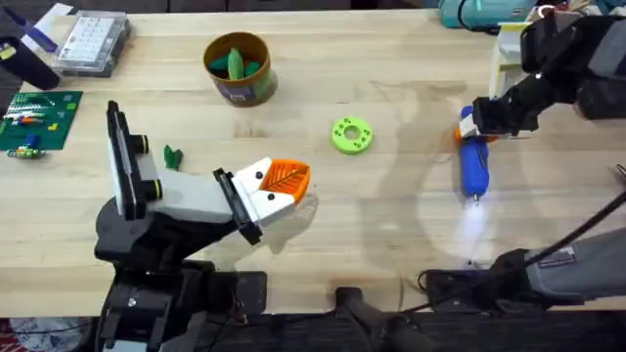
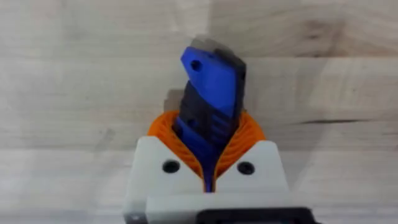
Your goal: Pick up the gripper from the table and insert it into the empty holder that is missing its gripper. Then pick up a screw, insert it into the mounting hole, and use the screwdriver to tighten it. Finally, clean up the table by picking up the vegetable and placing it into the bucket.
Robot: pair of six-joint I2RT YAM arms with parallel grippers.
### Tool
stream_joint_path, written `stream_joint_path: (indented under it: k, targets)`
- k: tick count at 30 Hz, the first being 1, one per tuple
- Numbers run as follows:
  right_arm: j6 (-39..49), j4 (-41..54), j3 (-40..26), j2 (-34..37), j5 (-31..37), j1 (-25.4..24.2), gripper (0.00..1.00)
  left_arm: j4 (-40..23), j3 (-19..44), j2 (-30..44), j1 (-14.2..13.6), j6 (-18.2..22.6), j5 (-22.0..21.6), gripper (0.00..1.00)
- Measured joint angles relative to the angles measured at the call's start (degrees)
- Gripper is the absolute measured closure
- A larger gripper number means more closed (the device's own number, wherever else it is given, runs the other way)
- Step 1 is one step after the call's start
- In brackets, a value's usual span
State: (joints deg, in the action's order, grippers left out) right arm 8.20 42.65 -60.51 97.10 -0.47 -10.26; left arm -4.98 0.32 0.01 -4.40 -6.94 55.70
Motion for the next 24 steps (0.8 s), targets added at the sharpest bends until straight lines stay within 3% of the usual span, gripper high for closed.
stream_joint_path:
  k: [5,18,24]
  targets:
    - [0.0,5.2,-1.9,-2.2,-1.0,0.1,0.973,0.0,0.0,0.0,0.0,0.0,0.0,0.996]
    - [0.1,9.3,-10.8,-21.6,-1.4,0.1,0.973,0.0,0.0,0.0,0.0,0.0,0.0,0.996]
    - [1.3,16.8,-22.5,-23.7,-2.2,0.1,0.973,0.0,0.0,0.0,0.0,0.0,0.0,0.996]
